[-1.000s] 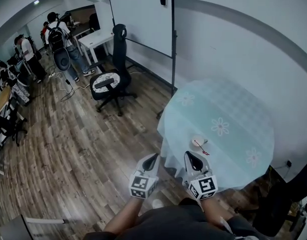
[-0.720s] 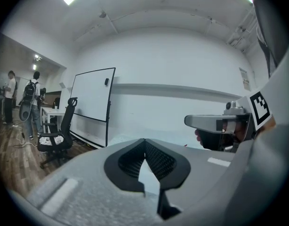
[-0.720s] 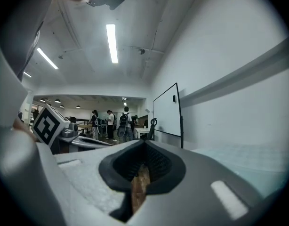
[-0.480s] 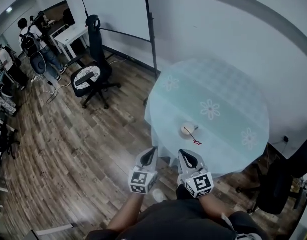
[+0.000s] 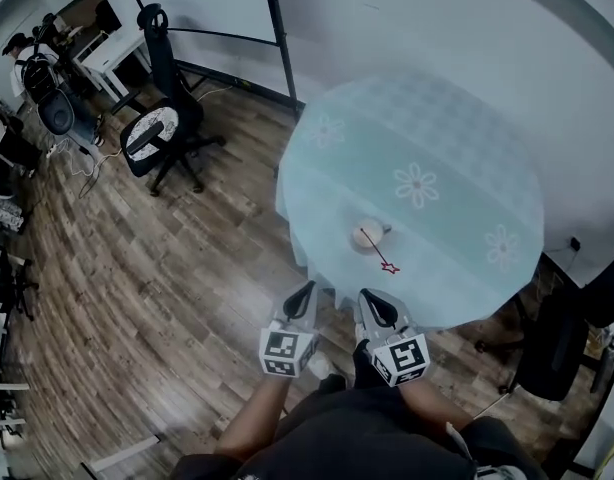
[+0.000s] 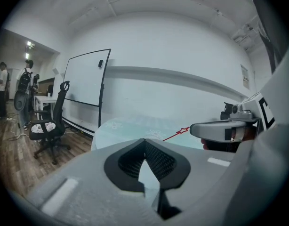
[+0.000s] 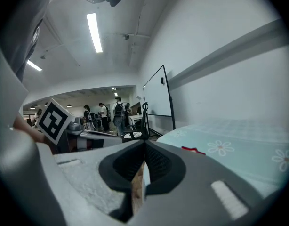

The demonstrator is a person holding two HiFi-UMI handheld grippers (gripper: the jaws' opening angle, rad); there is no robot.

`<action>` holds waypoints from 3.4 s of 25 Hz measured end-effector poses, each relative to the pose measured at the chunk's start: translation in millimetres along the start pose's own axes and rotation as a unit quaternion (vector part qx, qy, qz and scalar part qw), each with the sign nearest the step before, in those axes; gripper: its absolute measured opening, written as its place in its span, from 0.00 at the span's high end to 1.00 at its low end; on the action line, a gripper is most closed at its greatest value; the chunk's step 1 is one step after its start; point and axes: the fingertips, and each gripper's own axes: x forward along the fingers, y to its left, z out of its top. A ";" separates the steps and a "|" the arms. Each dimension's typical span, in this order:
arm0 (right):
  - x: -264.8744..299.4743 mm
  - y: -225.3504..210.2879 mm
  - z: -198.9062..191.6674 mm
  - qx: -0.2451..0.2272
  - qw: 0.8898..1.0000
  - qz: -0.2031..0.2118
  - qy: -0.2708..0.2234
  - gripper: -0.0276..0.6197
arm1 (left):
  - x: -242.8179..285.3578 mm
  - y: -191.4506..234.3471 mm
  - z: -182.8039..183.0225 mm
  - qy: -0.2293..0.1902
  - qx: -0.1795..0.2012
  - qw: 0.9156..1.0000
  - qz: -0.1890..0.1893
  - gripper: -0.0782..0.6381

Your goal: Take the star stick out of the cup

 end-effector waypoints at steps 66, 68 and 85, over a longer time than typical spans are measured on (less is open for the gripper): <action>97.0 -132.5 -70.5 -0.031 0.989 -0.128 0.060 0.92 | 81.9 14.2 -58.4 0.069 -0.018 0.997 0.002 0.88; 95.7 -130.6 -66.2 -0.029 0.990 -0.129 0.057 0.92 | 80.5 14.7 -56.2 0.067 -0.019 0.998 0.001 0.88; 34.8 -104.0 34.0 -0.042 0.989 -0.140 -0.011 0.92 | 59.2 -3.1 22.1 0.002 -0.014 1.000 -0.009 0.88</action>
